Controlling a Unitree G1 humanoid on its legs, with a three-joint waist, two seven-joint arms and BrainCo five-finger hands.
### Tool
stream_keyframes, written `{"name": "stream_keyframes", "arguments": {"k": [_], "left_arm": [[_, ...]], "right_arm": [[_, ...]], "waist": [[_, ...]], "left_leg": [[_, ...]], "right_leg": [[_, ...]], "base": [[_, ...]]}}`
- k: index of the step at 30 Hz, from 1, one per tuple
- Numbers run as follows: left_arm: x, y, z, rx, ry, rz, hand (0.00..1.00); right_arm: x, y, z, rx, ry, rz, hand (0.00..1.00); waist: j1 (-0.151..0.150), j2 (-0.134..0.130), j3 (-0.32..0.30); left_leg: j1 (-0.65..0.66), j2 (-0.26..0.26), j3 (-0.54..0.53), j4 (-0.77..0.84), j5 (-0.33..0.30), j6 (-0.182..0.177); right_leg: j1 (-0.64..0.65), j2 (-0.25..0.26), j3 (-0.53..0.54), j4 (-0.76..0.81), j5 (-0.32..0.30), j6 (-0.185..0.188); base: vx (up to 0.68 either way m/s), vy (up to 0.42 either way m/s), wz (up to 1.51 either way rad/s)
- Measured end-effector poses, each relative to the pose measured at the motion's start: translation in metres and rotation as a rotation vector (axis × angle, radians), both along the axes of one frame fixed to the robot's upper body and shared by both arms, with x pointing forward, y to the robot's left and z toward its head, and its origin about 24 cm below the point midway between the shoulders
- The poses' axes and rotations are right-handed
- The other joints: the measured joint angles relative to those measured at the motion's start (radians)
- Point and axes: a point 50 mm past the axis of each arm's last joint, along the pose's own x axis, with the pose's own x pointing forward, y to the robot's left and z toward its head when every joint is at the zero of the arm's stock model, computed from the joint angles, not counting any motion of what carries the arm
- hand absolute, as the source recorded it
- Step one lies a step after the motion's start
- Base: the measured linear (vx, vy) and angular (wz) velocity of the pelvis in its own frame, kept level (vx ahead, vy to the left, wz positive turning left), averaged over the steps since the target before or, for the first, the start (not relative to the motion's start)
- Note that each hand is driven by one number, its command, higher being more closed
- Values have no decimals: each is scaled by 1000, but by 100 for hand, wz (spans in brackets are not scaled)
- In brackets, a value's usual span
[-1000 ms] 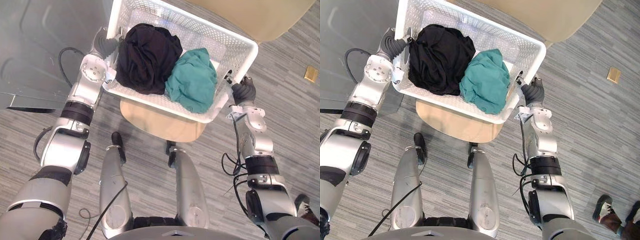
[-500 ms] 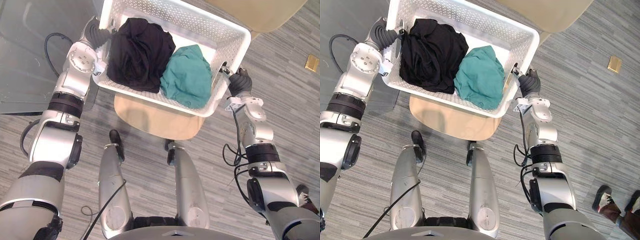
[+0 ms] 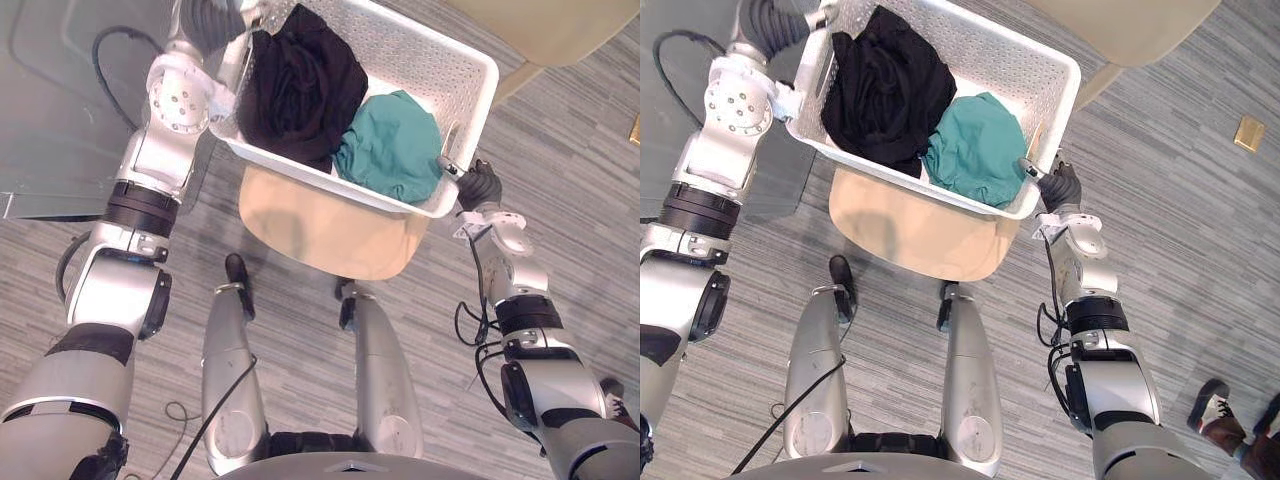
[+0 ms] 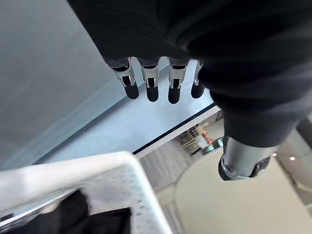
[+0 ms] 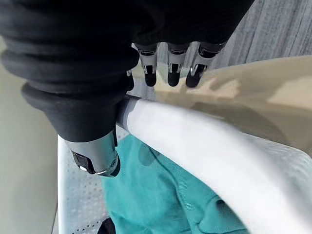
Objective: Pick up the laundry basket with both hands and put the clothes into the washing machine.
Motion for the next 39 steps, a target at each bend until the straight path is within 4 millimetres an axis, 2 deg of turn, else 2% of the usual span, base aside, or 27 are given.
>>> {"name": "stream_keyframes", "arguments": {"k": [6,10,16,19,21,22,23,25,26,27,29,32,34,36,37,38,39], "left_arm": [[-2,9,-14,-12,6,19,0],[-2,14,-22,-3,28,31,0],[-13,26,-61,59,114,-9,0],[-26,34,-89,49,169,-40,0],[-42,39,-114,-11,201,-76,0],[-50,45,-125,-60,218,-85,0],[-55,49,-130,-92,222,-83,0],[-75,68,-158,-262,260,-51,0],[-89,76,-179,-366,304,-29,0],[-97,78,-190,-412,323,-20,0],[-127,79,-219,-584,370,-18,0],[-158,70,-241,-736,418,-45,0],[-166,63,-251,-796,452,-67,0],[-166,53,-253,-802,479,-115,0],[-164,45,-255,-801,498,-150,0],[-159,41,-257,-803,509,-167,0],[-155,39,-258,-799,517,-175,0]], "right_arm": [[-9,-10,-19,9,45,-51,0],[-24,-17,-27,13,43,-69,0],[-55,-10,-36,-13,15,-24,0],[-85,-2,-54,40,21,-8,0],[-116,2,-82,84,92,-16,0],[-133,3,-97,104,146,-28,0],[-139,3,-102,111,165,-31,0],[-161,1,-121,155,228,-83,0],[-174,-1,-130,173,260,-123,0],[-180,-3,-134,171,275,-141,0],[-198,-4,-142,182,308,-190,0],[-206,10,-139,213,289,-180,0],[-204,22,-140,246,285,-152,0],[-197,37,-142,279,281,-110,0],[-190,45,-141,288,274,-78,0],[-179,52,-140,310,260,-71,0],[-175,57,-141,324,265,-70,0]], "waist": [[-1,4,-2],[2,4,-2],[7,7,-4],[16,11,-7],[19,16,-43],[25,18,-69],[24,18,-79],[17,17,-124],[8,20,-170],[5,23,-192],[-3,41,-245],[-6,64,-268],[-8,79,-283],[-10,82,-292],[-9,86,-299],[-13,93,-295],[-19,92,-295]], "left_leg": [[40,-5,15,-32,6,0],[62,-5,21,-31,6,0],[154,-1,36,-37,-7,-1],[224,2,49,-43,-21,-9],[263,2,52,-50,-38,-24],[278,0,55,-57,-34,-20],[289,-3,56,-63,-33,-21],[347,-21,68,-95,-31,-24],[374,-32,73,-115,-33,-27],[386,-38,73,-123,-35,-30],[441,-45,77,-134,-48,-32],[501,-45,91,-114,-84,-26],[512,-45,110,-104,-100,-19],[501,-68,119,-92,-111,-7],[486,-110,85,-123,-93,37],[482,-108,98,-126,-75,63],[486,-117,83,-114,-75,68]], "right_leg": [[31,-8,3,-15,2,0],[52,-8,5,-18,2,1],[130,-9,9,-6,-20,2],[189,-12,11,0,-35,1],[222,-13,10,1,-53,-1],[231,-14,12,5,-58,-1],[237,-15,13,7,-62,0],[272,-26,17,12,-82,2],[286,-29,23,6,-94,5],[293,-30,27,5,-99,7],[334,-30,43,2,-118,9],[373,-22,83,-1,-120,16],[384,-19,101,-24,-104,28],[383,-36,122,-53,-69,37],[395,-48,140,-104,-22,69],[347,-48,148,83,-73,35],[323,-52,144,266,-121,11]], "base": [[-13,2,1],[8,2,0],[19,3,0],[7,4,-4],[50,7,0],[66,-3,0],[96,-12,0],[106,-11,0],[105,-8,-2],[123,-5,-6],[137,2,-13],[58,40,-35],[-17,102,-40],[-77,159,-26],[-115,167,-7],[-125,127,16],[-82,61,47]]}}
